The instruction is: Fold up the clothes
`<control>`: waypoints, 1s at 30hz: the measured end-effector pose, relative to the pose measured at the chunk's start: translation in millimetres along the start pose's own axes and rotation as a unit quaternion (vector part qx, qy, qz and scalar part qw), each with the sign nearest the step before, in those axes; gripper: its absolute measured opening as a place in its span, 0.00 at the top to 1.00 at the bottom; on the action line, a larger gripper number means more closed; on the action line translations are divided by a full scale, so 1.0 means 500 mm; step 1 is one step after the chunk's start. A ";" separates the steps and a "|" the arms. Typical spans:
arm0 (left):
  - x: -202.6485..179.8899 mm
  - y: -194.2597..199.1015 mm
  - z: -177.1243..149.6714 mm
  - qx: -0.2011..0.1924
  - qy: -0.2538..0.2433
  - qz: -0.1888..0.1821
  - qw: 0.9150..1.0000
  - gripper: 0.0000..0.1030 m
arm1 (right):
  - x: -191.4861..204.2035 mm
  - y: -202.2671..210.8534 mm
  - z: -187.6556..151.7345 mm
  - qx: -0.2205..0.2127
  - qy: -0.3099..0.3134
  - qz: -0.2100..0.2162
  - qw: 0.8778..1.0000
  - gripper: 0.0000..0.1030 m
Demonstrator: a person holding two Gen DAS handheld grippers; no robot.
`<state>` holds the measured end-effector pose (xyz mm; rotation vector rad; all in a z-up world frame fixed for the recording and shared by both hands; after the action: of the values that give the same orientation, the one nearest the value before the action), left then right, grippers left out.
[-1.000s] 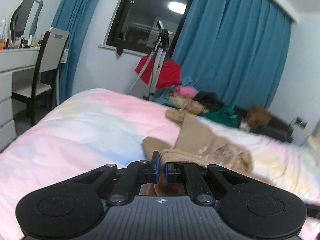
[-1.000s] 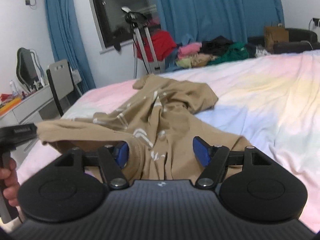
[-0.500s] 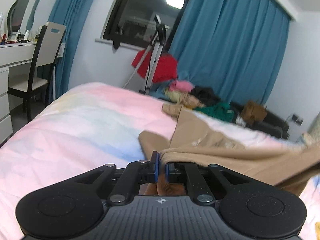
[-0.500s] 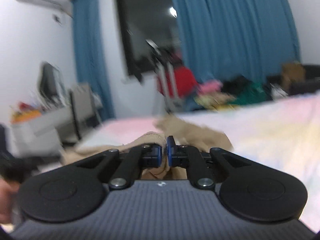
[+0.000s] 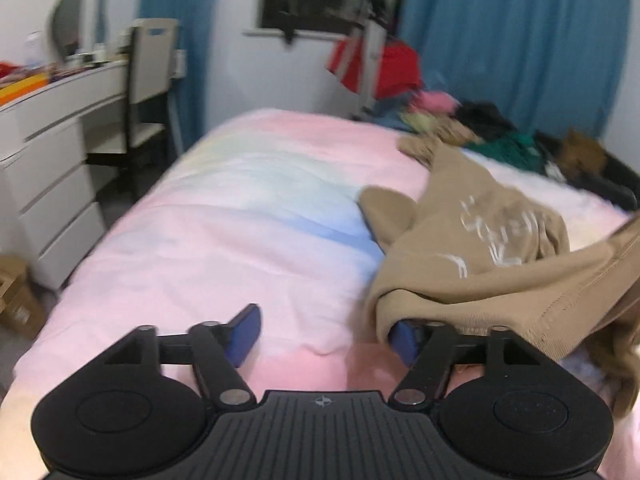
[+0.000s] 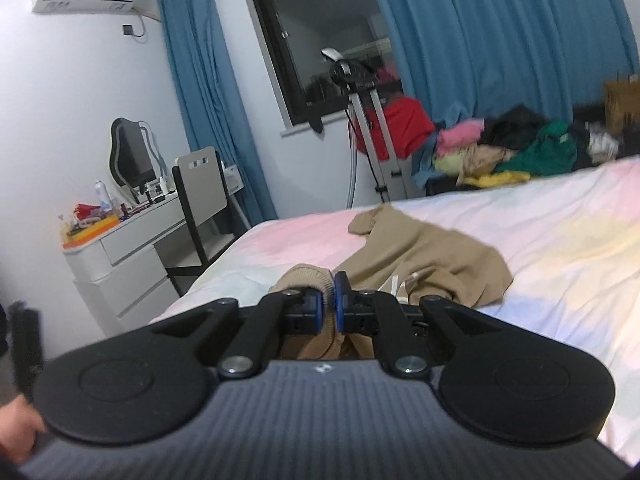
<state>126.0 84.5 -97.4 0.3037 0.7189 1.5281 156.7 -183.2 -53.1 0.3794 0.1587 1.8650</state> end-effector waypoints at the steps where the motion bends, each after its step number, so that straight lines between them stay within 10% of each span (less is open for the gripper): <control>1: 0.002 0.016 0.002 -0.012 0.007 0.006 1.000 0.22 | -0.002 -0.003 0.000 0.004 -0.007 0.005 1.000 0.91; 8: -0.013 0.057 0.011 -0.057 0.050 0.006 0.997 0.22 | -0.037 -0.019 -0.007 0.032 -0.056 0.037 0.997 0.91; 12: -0.098 0.087 0.000 -0.092 -0.036 -0.049 0.994 0.21 | -0.055 -0.026 -0.012 0.044 -0.078 0.049 0.995 0.91; 16: -0.233 0.125 -0.056 -0.137 -0.175 -0.127 0.967 0.12 | -0.082 -0.024 -0.018 0.053 -0.118 0.056 0.990 0.91; 26: -0.340 0.011 -0.129 -0.233 -0.321 0.026 0.917 0.13 | -0.122 0.017 -0.026 0.032 -0.145 0.031 0.988 0.91; 30: -0.379 0.014 -0.168 -0.248 -0.376 0.009 0.892 0.12 | -0.117 0.016 -0.029 0.032 -0.134 0.033 0.990 0.91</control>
<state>90.9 -119.2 -113.0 0.4703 -0.2906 1.3996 161.1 -239.7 -74.7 0.6810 0.0229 1.8560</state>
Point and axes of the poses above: each gripper's, at about its wrist camera, not at the fingertips, and y roughly against the way its jaws point, x to its left, z to its top, the point moved 8 cm from there along -y, roughly the way its jaws point, and after that the axes turned 10 degrees about y, right-handed, at the moved point
